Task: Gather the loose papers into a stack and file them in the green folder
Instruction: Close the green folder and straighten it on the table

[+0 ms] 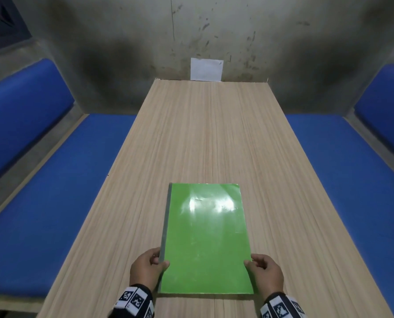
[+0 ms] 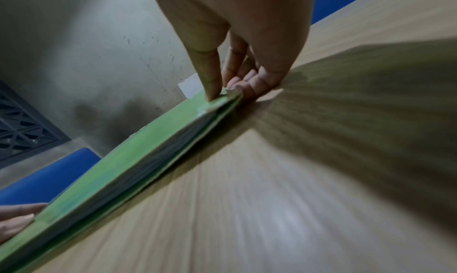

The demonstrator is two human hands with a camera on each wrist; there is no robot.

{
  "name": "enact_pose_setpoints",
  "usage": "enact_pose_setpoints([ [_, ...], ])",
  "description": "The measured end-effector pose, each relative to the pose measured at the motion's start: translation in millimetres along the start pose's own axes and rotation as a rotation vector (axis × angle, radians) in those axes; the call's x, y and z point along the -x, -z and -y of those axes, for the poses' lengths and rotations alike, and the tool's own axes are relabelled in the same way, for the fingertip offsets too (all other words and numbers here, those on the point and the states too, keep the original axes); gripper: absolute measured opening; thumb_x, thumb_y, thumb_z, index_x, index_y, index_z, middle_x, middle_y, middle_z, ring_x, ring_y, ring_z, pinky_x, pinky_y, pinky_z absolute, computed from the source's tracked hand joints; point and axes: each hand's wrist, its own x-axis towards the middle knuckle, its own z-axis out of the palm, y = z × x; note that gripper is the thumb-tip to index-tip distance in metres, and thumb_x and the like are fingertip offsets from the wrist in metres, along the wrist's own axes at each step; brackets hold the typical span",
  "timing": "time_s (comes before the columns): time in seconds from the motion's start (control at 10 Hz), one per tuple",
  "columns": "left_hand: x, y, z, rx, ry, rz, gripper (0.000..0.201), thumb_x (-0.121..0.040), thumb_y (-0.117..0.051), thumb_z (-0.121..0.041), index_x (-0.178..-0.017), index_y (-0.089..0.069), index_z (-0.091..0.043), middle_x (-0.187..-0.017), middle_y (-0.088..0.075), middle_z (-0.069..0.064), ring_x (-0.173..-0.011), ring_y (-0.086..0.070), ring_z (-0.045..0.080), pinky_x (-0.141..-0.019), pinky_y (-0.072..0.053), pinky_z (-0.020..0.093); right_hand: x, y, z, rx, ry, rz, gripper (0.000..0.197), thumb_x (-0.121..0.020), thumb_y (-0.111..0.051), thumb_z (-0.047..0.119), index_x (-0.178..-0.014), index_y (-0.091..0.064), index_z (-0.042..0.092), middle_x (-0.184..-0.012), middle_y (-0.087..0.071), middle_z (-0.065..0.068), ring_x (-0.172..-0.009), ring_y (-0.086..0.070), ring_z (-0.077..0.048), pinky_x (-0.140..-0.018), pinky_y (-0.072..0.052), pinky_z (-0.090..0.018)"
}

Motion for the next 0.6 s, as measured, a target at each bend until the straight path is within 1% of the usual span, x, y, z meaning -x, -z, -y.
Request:
enact_pose_setpoints([
  [0.1,5.2,-0.8,-3.8,-0.101,-0.077,-0.005,0.045,-0.077,-0.071,-0.006,-0.121,-0.061,-0.010,-0.094,-0.068,0.008,-0.077,-0.057,0.017,-0.081,-0.047,0.024,-0.9,-1.0,-1.4,-0.003,-0.002,-0.005,0.024,-0.076,-0.074,0.001,-0.073,-0.060,0.020,-0.075,-0.061,-0.001,-0.084,-0.058,-0.025,-0.085,-0.046,-0.029],
  [0.2,7.0,-0.9,-6.2,-0.159,-0.105,-0.003,0.043,-0.078,-0.069,-0.011,-0.121,-0.062,-0.011,-0.081,-0.069,-0.006,-0.070,-0.057,0.011,-0.073,-0.051,0.022,1.4,-3.2,0.8,0.046,0.004,-0.010,0.017,-0.078,-0.072,0.001,-0.084,-0.060,0.012,-0.076,-0.058,0.000,-0.088,-0.059,-0.027,-0.086,-0.045,-0.028],
  [0.3,5.4,-0.5,-4.6,-0.181,-0.136,0.001,0.039,-0.078,-0.069,-0.011,-0.117,-0.065,-0.011,-0.063,-0.066,-0.016,-0.064,-0.057,0.003,-0.059,-0.046,0.015,4.0,-8.6,2.8,0.178,0.060,-0.036,0.017,-0.081,-0.068,0.004,-0.095,-0.060,0.007,-0.084,-0.058,-0.007,-0.092,-0.059,-0.029,-0.081,-0.043,-0.026],
  [0.4,6.6,-2.0,-4.1,-0.195,-0.144,-0.014,0.041,-0.077,-0.068,-0.014,-0.119,-0.064,-0.015,-0.082,-0.067,0.000,-0.072,-0.061,0.012,-0.062,-0.046,0.018,7.3,-13.6,6.2,0.331,0.113,-0.041,0.029,-0.082,-0.066,0.008,-0.109,-0.060,-0.001,-0.096,-0.056,-0.009,-0.089,-0.052,-0.021,-0.078,-0.041,-0.025],
  [0.5,0.2,-5.2,4.5,-0.213,-0.140,0.001,0.039,-0.077,-0.066,-0.019,-0.116,-0.064,-0.019,-0.087,-0.065,0.007,-0.075,-0.063,0.015,-0.066,-0.050,0.023,3.8,-15.7,7.3,0.413,0.109,-0.029,0.033,-0.081,-0.066,0.012,-0.110,-0.059,-0.002,-0.109,-0.060,-0.014,-0.092,-0.054,-0.022,-0.085,-0.046,-0.030],
  [0.6,-2.8,-8.5,5.6,-0.182,-0.123,-0.008,0.043,-0.079,-0.065,-0.016,-0.122,-0.058,-0.013,-0.096,-0.063,0.006,-0.082,-0.062,0.016,-0.079,-0.054,0.029,4.1,-16.8,14.3,0.466,0.098,-0.037,0.033,-0.081,-0.065,0.013,-0.109,-0.059,-0.001,-0.110,-0.056,-0.014,-0.091,-0.053,-0.024,-0.087,-0.047,-0.033],
])
